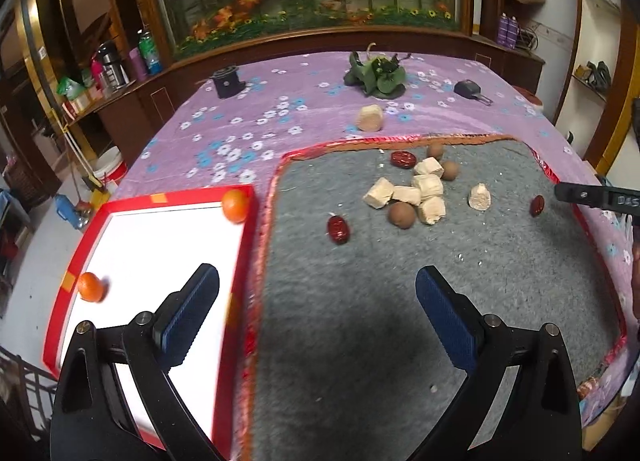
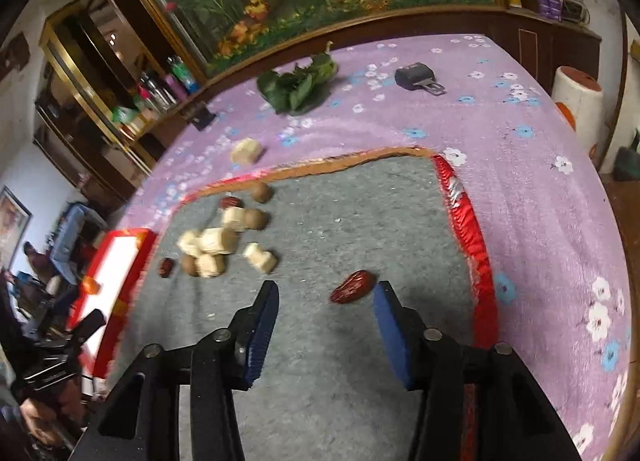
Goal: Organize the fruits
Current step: 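Move both grippers back over the grey mat, then grasp the red date on the grey mat with the left gripper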
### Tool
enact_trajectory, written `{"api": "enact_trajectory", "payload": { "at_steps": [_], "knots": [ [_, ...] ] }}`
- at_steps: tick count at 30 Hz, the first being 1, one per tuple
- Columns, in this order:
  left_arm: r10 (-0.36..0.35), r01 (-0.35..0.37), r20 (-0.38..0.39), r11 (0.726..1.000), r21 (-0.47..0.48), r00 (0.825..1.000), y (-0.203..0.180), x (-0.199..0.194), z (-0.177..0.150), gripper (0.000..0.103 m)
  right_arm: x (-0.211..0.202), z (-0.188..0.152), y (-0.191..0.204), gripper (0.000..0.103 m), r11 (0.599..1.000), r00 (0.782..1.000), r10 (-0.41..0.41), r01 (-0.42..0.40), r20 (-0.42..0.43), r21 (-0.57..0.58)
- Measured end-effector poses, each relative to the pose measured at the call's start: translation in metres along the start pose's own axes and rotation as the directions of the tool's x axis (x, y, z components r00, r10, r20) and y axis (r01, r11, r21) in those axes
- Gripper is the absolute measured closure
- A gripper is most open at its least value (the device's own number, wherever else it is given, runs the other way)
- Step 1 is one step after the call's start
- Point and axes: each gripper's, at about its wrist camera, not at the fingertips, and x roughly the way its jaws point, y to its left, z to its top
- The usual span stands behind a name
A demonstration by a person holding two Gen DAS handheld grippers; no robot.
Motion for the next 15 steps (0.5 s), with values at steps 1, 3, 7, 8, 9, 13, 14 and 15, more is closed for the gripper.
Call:
{"api": "enact_trajectory", "payload": {
  "at_steps": [1,3,7,8,9,13,14,15],
  "knots": [
    [-0.005,0.005,-0.001,1.0,0.005,1.0,-0.003,0.003,0.001,0.005,0.007,0.002,-0.001,0.06,1.0,0.999,-0.031,0.031,-0.016,0.004],
    [-0.017,0.017,-0.007,0.999,0.029,1.0,-0.01,0.01,0.004,0.008,0.022,0.003,-0.003,0.063,0.998,0.996,-0.051,0.053,-0.07,0.022],
    [0.007,-0.006,-0.031,0.999,0.039,0.999,-0.01,0.027,0.01,0.019,0.044,0.008,-0.01,0.074,0.993,0.989,-0.081,0.091,-0.121,0.072],
    [0.01,-0.009,-0.043,0.999,0.033,0.999,-0.008,0.031,0.012,0.022,0.045,0.01,-0.007,0.075,0.992,0.987,-0.106,0.114,-0.122,0.053],
    [0.014,-0.013,-0.061,1.0,0.023,0.998,-0.006,0.038,0.014,0.023,0.047,0.011,-0.002,0.079,0.991,0.984,-0.125,0.13,-0.125,0.028],
    [0.044,-0.04,-0.104,0.998,0.041,0.994,-0.007,0.059,0.018,0.026,0.057,0.01,0.012,0.087,0.996,0.992,-0.084,0.082,-0.097,-0.02],
    [0.051,-0.046,-0.113,0.998,0.042,0.992,-0.007,0.063,0.018,0.029,0.058,0.009,0.012,0.087,0.997,0.994,-0.077,0.075,-0.075,-0.024],
    [0.054,-0.049,-0.127,0.998,0.045,0.99,-0.007,0.067,0.019,0.03,0.06,0.008,0.012,0.087,0.998,0.997,-0.062,0.06,-0.04,-0.031]
  ]
}}
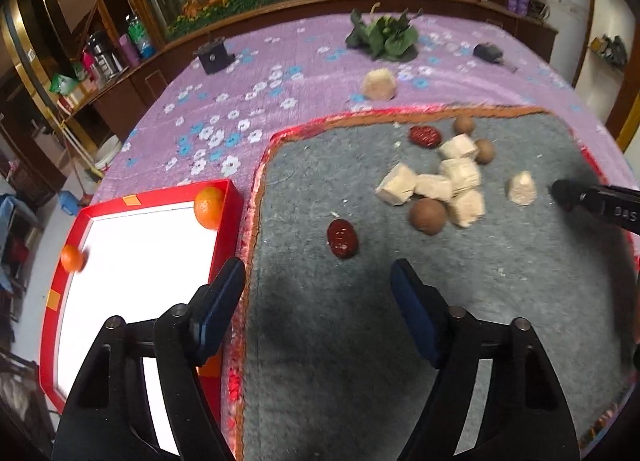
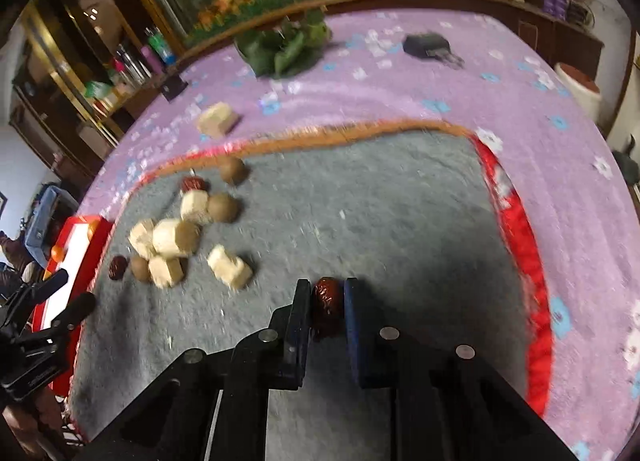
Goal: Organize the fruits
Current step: 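Grasp the red date on the grey mat with the left gripper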
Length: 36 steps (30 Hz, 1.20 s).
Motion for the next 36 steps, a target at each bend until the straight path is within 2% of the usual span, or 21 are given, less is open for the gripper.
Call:
{"api": "enact_trajectory", "payload": {
  "at_steps": [1,8,11,12,14,15,17,18,22,30,36],
  "knots": [
    [0.003,-0.003,-0.01,1.0,0.004,1.0,0.0,0.004,0.001,0.03,0.001,-0.001,-0.001,0.087,1.0,1.0,0.008,-0.007,0.024,-0.012],
    [0.044,-0.043,-0.051,0.999,0.008,0.998,-0.002,0.031,0.016,0.033,0.0,-0.002,-0.001,0.087,1.0,0.999,0.018,-0.017,0.032,-0.026],
    [0.028,-0.029,-0.071,0.999,-0.013,0.997,-0.001,0.042,0.017,0.048,0.0,-0.002,-0.003,0.087,0.999,0.999,0.032,-0.032,0.025,-0.012],
    [0.009,-0.01,-0.058,1.0,-0.023,0.998,0.001,0.042,0.018,0.051,0.0,-0.002,-0.004,0.087,0.999,0.999,0.037,-0.037,0.023,-0.006],
    [-0.018,0.016,-0.055,0.999,-0.038,0.998,0.001,0.043,0.019,0.063,0.0,-0.002,-0.003,0.087,0.999,0.999,0.034,-0.034,0.024,-0.009],
    [-0.03,0.028,-0.047,0.999,-0.036,0.998,-0.001,0.043,0.018,0.066,0.0,-0.002,-0.002,0.087,0.999,0.999,0.031,-0.03,0.026,-0.013],
    [-0.043,0.042,-0.025,0.999,-0.016,0.999,-0.006,0.042,0.017,0.081,0.0,-0.003,0.0,0.087,0.999,0.999,0.02,-0.019,0.032,-0.029],
    [-0.048,0.048,-0.014,0.999,-0.007,0.999,-0.008,0.041,0.016,0.083,0.0,-0.003,0.001,0.087,0.999,0.999,0.017,-0.015,0.034,-0.034],
    [-0.039,0.039,0.008,0.999,-0.01,0.999,-0.01,0.039,0.014,0.084,0.0,-0.004,0.0,0.087,0.999,0.999,0.022,-0.021,0.045,-0.026],
    [-0.085,0.088,0.04,0.994,-0.072,0.996,0.001,0.032,0.007,0.084,-0.004,-0.007,-0.008,0.087,0.995,0.995,0.074,-0.078,0.059,0.06],
    [-0.103,0.113,0.121,0.991,-0.078,0.987,0.012,0.0,-0.006,0.084,-0.014,-0.011,0.006,0.087,0.99,0.993,0.105,-0.11,0.057,0.093]
  ]
}}
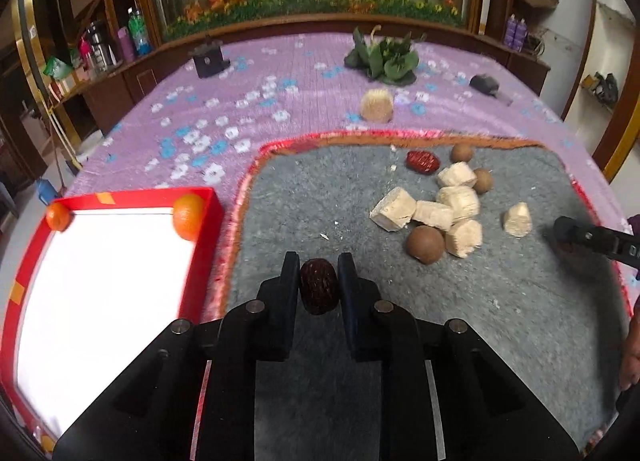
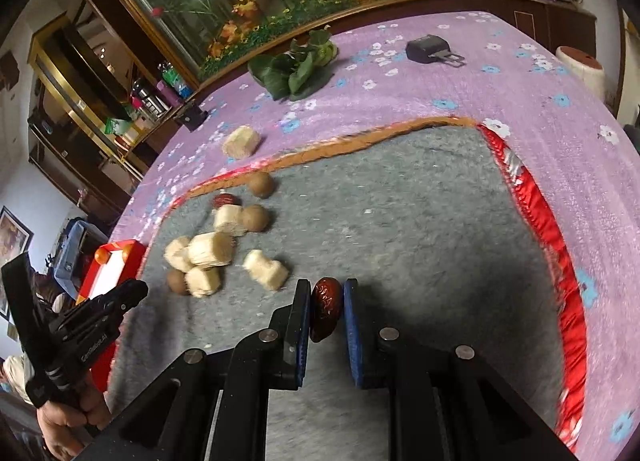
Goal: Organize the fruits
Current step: 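Grasp the red date on the grey mat with the left gripper, then carry the red date to the white tray and open the left gripper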
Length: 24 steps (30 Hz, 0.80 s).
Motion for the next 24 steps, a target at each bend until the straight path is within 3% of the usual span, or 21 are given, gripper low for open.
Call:
{"api": "enact_trajectory", "payload": {
  "at_steps": [6,13,18,24],
  "knots": [
    [-0.038,0.042,0.126,0.999,-0.028,0.991,0.013,-0.053,-0.005,0.084,-0.016,0.005,0.055,0.087,0.996,0.998,0.055,-0.053,0.027,-0.077],
    [0.047,-0.022,0.277,0.995,-0.093,0.96,0.053,-0.116,-0.011,0.084,-0.024,0.006,0.134,0.087,0.97,0.986,0.163,-0.156,0.026,-0.184],
    [0.126,-0.088,0.298,0.986,-0.139,0.946,0.088,-0.139,-0.035,0.084,-0.012,-0.006,0.2,0.087,0.937,0.972,0.233,-0.229,-0.016,-0.265],
    [0.227,-0.17,0.252,0.959,-0.227,0.941,0.136,-0.141,-0.064,0.084,0.02,-0.037,0.268,0.087,0.888,0.954,0.281,-0.301,-0.108,-0.348]
  ]
}}
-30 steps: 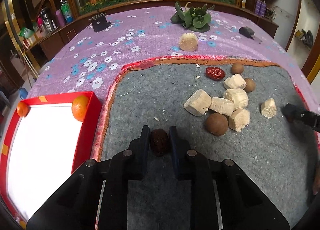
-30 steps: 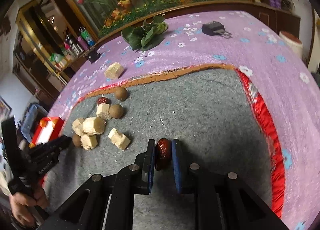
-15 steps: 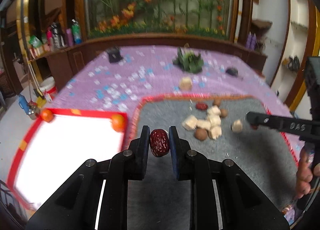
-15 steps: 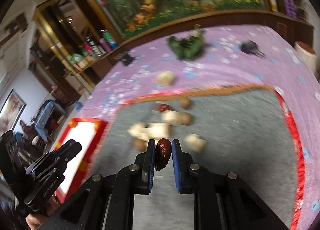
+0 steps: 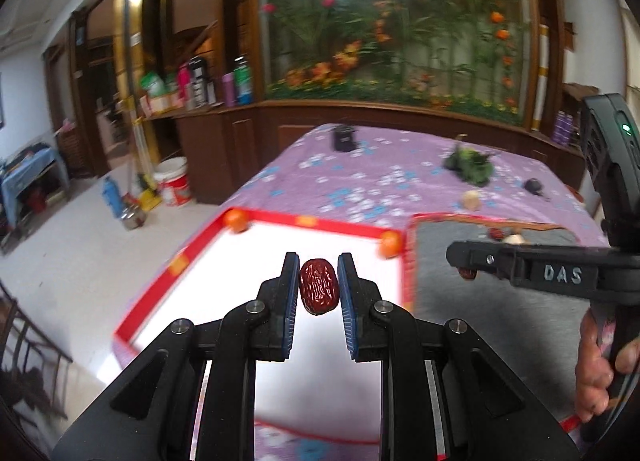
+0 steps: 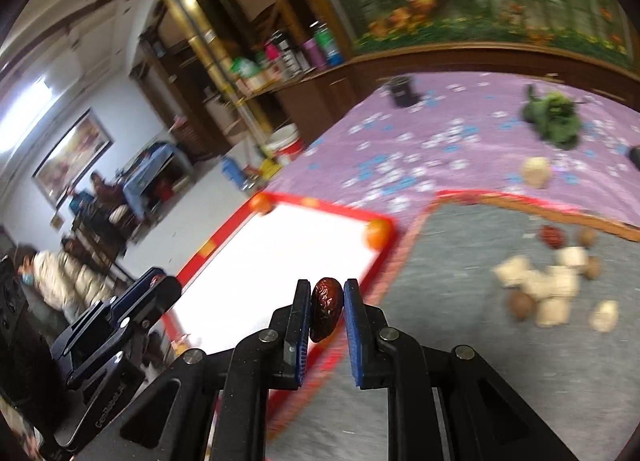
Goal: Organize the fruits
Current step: 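Carry the red date to the white tray and open the left gripper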
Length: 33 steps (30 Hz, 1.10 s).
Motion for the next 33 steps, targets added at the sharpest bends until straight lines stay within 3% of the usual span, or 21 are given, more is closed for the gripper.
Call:
{"api": "enact_trajectory", "payload": {
  "at_steps": [8,21,24,26,28,33],
  "knots": [
    [0.141,-0.144,-0.066,0.989,-0.046,0.988,0.044,0.021,-0.022,0.084,0.055,-0.015,0.054,0.087,0.994,0.993,0.074,-0.08,-0.088,-0.069],
    [0.194,-0.203,-0.176,0.979,-0.031,0.965,0.048,0.055,-0.043,0.083,0.097,-0.034,0.067,0.087,0.986,0.984,-0.006,-0.025,-0.18,-0.166],
    [0.201,-0.215,-0.193,0.975,-0.052,0.96,0.05,0.056,-0.042,0.073,0.091,-0.029,0.067,0.087,0.985,0.984,-0.013,-0.018,-0.179,-0.17],
    [0.199,-0.214,-0.175,0.974,-0.075,0.964,0.052,0.049,-0.04,0.053,0.075,-0.023,0.06,0.086,0.988,0.992,0.0,-0.019,-0.126,-0.154],
    [0.199,-0.213,-0.142,0.973,-0.088,0.97,0.052,0.041,-0.037,0.044,0.055,-0.016,0.046,0.084,0.992,0.998,-0.003,-0.005,-0.063,-0.125],
    [0.155,-0.162,-0.092,0.984,-0.074,0.984,0.038,0.024,-0.031,0.037,0.009,-0.014,-0.024,0.078,0.995,0.995,-0.093,0.094,0.045,-0.017]
  ]
}}
